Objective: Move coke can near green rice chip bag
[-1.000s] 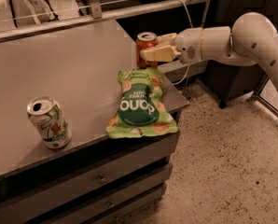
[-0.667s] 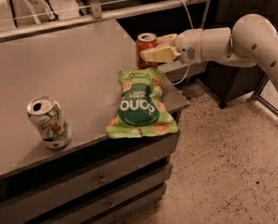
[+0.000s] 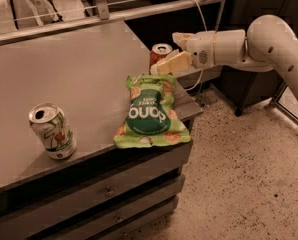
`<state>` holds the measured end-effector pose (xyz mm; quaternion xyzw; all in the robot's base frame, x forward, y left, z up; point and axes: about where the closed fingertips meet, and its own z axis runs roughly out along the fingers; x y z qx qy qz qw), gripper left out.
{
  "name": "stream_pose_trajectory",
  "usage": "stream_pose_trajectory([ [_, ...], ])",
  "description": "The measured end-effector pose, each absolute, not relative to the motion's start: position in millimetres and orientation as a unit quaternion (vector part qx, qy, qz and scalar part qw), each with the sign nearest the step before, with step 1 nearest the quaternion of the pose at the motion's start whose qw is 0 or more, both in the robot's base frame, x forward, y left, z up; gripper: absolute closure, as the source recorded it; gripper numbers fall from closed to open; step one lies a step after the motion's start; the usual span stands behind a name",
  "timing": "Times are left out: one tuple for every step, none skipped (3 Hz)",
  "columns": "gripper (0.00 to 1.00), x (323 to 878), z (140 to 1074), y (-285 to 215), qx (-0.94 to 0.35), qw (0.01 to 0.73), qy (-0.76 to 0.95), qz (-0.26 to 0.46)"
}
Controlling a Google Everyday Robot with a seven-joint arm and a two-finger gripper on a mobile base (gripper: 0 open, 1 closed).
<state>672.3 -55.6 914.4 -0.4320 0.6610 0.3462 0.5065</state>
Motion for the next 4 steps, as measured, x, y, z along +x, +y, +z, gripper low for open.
stream_pose_trajectory([
  [0.00, 672.3, 914.4, -55.5, -0.432, 0.506, 0.661, 0.346],
  [0.00, 662.7, 914.7, -70.1, -0.441, 0.494, 0.670, 0.336],
  [0.00, 643.8, 925.8, -93.4, -0.461, 0.475, 0.678, 0.319],
  [0.00, 643.8, 925.8, -93.4, -0.461, 0.475, 0.678, 0.319],
])
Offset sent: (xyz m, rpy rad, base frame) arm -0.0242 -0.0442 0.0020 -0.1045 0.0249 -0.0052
